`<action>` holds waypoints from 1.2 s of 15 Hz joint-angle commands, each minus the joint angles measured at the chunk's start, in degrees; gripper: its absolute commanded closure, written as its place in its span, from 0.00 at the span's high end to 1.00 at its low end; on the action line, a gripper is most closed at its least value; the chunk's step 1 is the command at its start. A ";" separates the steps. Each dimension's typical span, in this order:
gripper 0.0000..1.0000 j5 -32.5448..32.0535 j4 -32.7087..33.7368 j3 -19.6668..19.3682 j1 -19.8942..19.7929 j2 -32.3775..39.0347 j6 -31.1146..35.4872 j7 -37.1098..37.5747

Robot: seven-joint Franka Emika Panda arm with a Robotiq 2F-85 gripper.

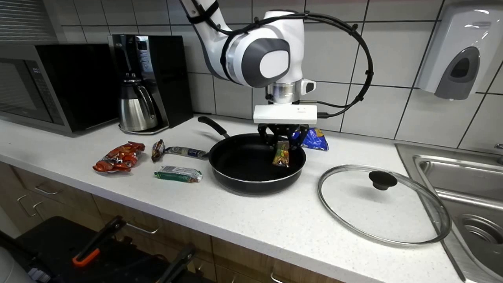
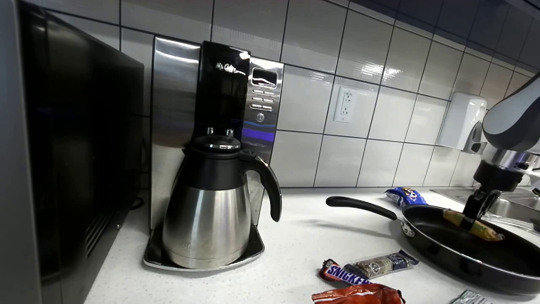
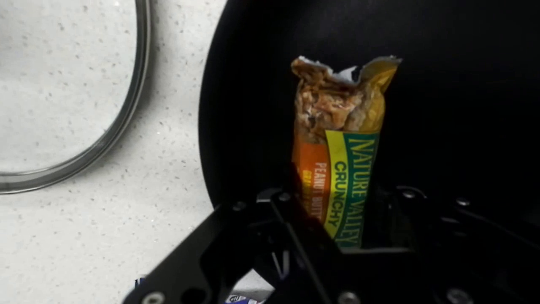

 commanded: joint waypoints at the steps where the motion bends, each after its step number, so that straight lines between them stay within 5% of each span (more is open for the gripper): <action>1: 0.16 -0.60 2.82 2.86 -2.79 1.32 -2.08 5.34; 3: 0.16 -0.68 3.10 3.61 -3.33 1.67 -2.01 6.85; 4: 0.66 -0.82 3.12 3.92 -3.50 1.71 -2.23 7.42; 9: 0.95 -2.06 0.85 5.35 -3.76 -0.62 -1.40 6.92; 16: 1.00 -2.03 -3.80 7.24 -4.31 -7.54 -3.72 3.03; 18: 1.00 -1.92 -1.26 6.49 -3.15 -3.71 -1.30 5.61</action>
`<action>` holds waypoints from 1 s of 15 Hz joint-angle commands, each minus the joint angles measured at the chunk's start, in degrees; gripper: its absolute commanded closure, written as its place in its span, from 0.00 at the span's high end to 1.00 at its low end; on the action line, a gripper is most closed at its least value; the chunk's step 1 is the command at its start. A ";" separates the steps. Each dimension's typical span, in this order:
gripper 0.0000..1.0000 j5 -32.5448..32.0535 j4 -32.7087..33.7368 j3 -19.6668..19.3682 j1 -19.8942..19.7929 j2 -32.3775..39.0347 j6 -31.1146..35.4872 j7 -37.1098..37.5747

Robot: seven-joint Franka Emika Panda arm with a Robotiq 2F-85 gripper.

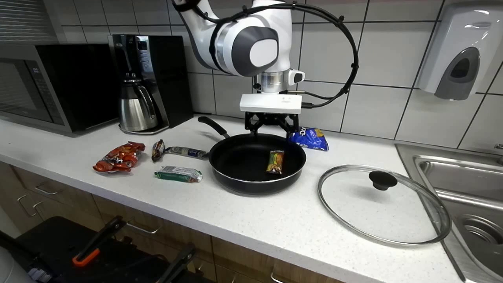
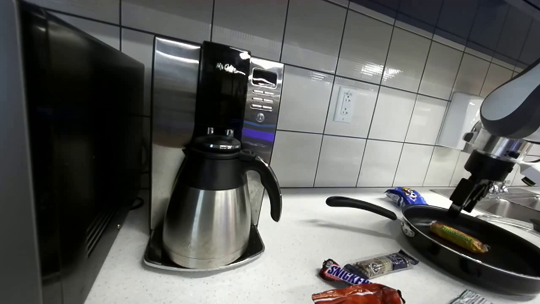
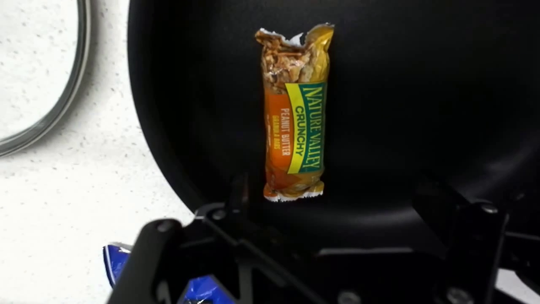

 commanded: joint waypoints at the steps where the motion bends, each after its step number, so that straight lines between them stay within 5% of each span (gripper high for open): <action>1: 1.00 -0.62 -0.01 0.85 -0.85 -0.07 -0.02 0.54; 13: 1.00 -0.71 0.04 0.97 -0.96 0.74 0.09 0.59; 15: 1.00 -4.13 0.22 -1.23 1.53 -0.18 -1.98 7.31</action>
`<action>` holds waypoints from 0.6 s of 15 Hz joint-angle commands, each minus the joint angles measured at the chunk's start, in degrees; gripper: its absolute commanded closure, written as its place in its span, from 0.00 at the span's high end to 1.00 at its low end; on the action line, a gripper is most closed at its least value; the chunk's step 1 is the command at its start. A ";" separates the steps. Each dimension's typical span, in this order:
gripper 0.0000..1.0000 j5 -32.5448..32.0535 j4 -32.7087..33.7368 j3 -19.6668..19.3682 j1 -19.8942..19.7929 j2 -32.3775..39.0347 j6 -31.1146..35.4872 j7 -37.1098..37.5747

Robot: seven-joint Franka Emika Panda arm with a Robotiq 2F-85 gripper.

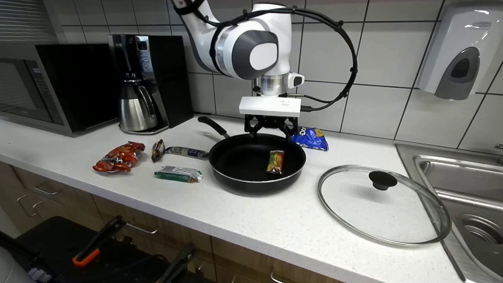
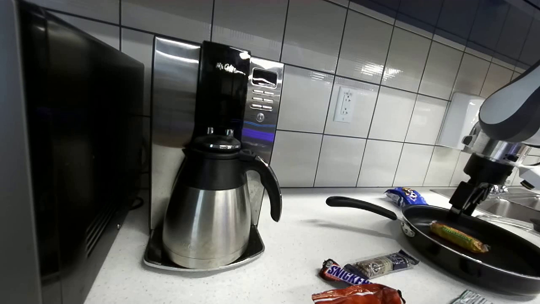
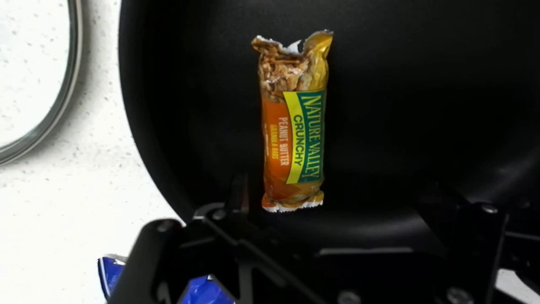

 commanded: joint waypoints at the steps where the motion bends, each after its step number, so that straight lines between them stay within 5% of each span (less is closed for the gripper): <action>1: 1.00 -3.91 -0.17 -0.65 1.36 -1.69 -2.15 7.16; 9: 1.00 -16.16 -2.71 -1.35 8.18 -9.22 -9.98 26.67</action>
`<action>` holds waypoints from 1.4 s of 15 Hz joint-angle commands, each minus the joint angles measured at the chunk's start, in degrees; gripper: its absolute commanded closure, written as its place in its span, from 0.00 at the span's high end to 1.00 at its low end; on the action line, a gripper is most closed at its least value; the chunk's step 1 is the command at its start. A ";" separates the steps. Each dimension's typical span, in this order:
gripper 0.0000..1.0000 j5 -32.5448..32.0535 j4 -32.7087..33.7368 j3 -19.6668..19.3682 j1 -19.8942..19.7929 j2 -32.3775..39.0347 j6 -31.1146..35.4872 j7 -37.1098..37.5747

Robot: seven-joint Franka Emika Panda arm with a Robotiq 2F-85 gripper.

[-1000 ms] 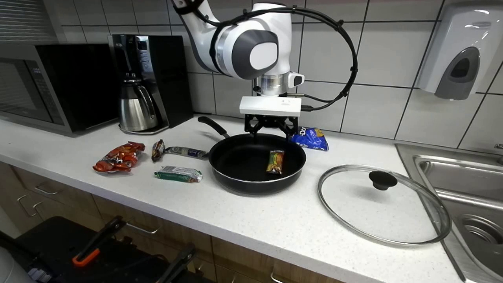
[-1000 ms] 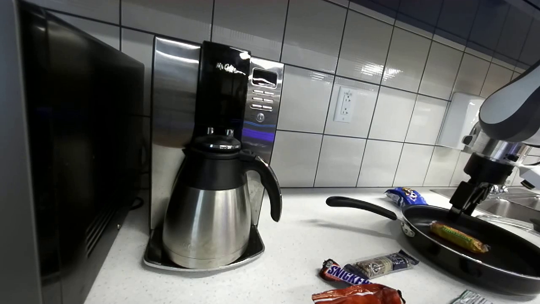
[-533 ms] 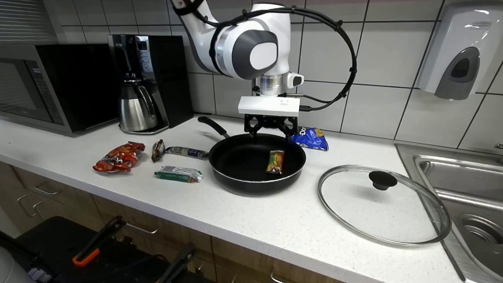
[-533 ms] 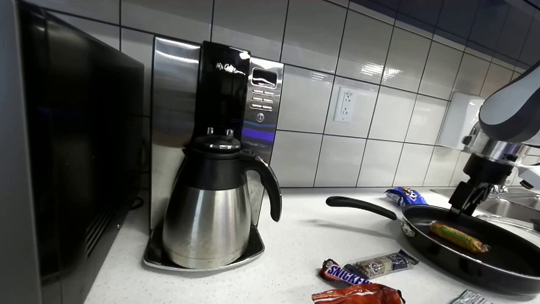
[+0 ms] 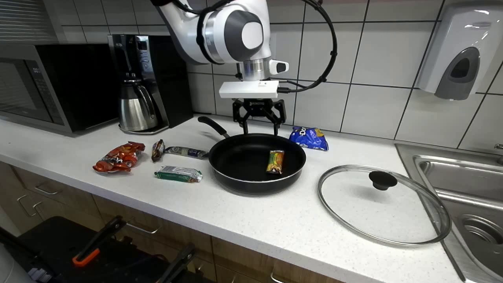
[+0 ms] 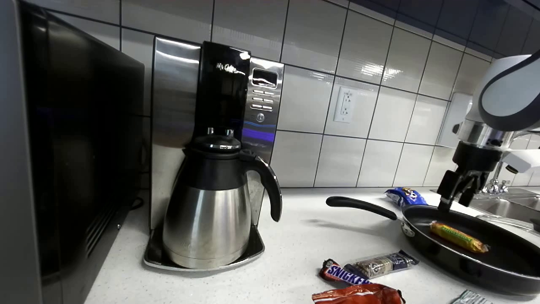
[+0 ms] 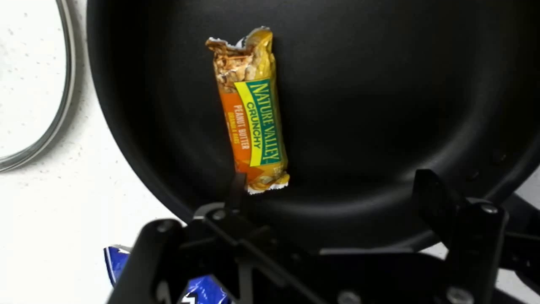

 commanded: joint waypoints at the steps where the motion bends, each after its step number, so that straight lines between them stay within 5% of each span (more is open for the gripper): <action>1: 1.00 -3.43 -2.76 0.25 3.14 -6.05 -5.81 7.39; 14: 1.00 -3.27 -14.36 4.59 8.94 -14.25 -2.15 33.97; 21: 1.00 -3.05 -13.82 5.08 8.85 -12.21 -1.71 31.84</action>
